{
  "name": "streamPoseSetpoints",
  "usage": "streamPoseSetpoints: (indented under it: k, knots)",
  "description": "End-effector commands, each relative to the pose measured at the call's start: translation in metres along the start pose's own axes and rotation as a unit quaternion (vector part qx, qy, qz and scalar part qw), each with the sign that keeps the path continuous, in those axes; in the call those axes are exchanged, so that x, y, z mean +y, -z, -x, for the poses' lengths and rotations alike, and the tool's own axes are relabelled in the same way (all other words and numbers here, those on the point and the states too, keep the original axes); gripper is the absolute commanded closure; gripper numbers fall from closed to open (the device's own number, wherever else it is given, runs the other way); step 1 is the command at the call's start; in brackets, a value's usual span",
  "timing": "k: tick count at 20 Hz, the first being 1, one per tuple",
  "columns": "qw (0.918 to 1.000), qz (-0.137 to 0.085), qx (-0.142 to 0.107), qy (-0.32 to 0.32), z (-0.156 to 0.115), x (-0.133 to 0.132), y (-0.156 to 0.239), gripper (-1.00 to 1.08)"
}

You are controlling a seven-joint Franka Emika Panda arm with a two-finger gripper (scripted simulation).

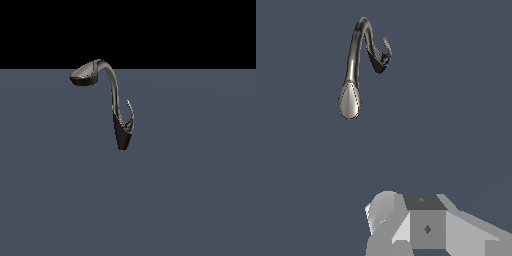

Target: Turn on the faucet by rotating a designated handle.

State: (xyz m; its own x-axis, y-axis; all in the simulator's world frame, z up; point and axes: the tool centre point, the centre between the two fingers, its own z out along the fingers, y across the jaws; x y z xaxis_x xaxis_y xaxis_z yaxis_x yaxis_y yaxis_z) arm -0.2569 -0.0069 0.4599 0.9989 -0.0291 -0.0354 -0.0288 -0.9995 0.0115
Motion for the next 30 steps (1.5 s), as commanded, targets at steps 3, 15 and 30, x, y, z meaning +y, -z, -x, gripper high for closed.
streamPoseSetpoints:
  k: [3, 15, 30]
  knots:
    - [1.0000, -0.001, -0.001, -0.001, -0.001, 0.000, 0.000, 1.08]
    - [0.9968, -0.030, -0.025, -0.070, -0.029, -0.015, -0.018, 1.08]
    - [0.9480, -0.119, -0.100, -0.278, -0.123, -0.041, -0.077, 1.08]
